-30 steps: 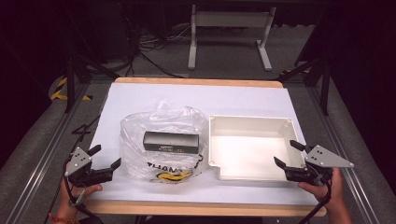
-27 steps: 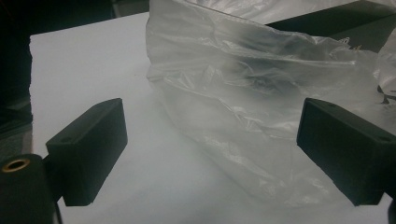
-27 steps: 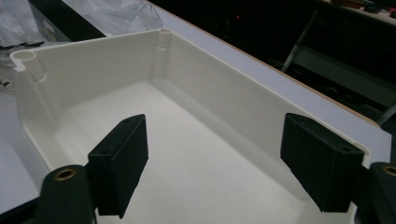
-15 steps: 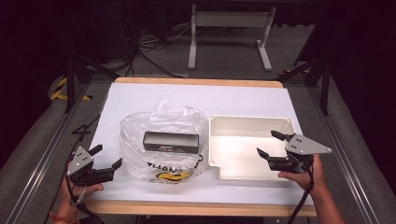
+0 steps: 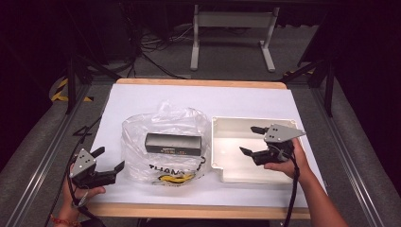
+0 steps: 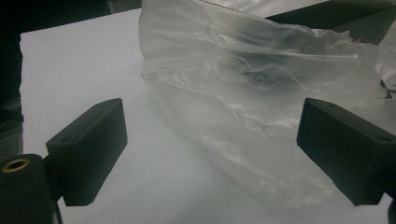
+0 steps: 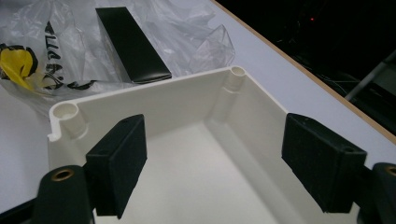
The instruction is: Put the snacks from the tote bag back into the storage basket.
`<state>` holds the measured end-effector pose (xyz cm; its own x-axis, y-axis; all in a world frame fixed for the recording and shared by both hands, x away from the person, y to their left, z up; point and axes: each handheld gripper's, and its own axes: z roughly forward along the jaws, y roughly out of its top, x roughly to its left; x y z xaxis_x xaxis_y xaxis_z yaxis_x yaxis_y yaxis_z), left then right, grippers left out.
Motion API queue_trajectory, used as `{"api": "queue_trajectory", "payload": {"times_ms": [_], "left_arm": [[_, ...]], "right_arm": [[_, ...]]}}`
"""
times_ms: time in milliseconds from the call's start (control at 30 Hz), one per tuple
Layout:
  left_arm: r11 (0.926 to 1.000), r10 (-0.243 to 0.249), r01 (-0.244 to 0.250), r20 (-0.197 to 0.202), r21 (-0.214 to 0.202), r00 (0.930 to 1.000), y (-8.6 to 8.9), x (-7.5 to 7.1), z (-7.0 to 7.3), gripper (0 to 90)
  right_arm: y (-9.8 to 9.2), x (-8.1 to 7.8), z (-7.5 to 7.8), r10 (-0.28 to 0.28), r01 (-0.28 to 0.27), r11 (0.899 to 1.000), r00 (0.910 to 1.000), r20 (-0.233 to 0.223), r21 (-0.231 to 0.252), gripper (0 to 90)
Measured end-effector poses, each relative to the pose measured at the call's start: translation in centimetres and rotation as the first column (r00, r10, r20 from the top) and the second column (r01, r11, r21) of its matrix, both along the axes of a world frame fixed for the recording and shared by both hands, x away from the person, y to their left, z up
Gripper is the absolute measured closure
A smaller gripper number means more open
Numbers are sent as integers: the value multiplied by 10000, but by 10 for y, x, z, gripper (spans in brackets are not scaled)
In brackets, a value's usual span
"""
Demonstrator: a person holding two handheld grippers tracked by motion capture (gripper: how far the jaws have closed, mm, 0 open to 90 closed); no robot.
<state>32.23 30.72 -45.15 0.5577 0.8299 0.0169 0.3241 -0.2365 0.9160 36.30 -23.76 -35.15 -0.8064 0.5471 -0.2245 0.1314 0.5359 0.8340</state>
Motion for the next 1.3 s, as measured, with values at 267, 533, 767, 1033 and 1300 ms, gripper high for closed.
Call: {"api": "queue_trajectory", "payload": {"times_ms": [267, 533, 767, 1033, 1300], "left_arm": [[9999, -139, 139, -23, 53, 9999, -3, 4, 0, 95], [9997, -233, 233, -28, 97, 9997, -4, 5, 0, 94], [9996, -223, 224, -83, 194, 9997, -5, 5, 0, 93], [9994, -259, 262, -135, 208, 9996, -4, 6, -1, 91], [9995, -204, 207, -127, 247, 9997, -5, 7, -1, 91]], "right_arm": [[24, 18, 4, 500, -514, 9968, 9985, -235, -613, 224], [50, 37, 8, 875, -931, 9921, 9939, -673, -846, 241], [66, 46, 10, 1056, -1159, 9851, 9908, -852, -1273, 247], [91, 59, 12, 1652, -1817, 9710, 9797, -1131, -1555, 247], [118, 70, 11, 1972, -2300, 9484, 9669, -1618, -2184, 247]]}}
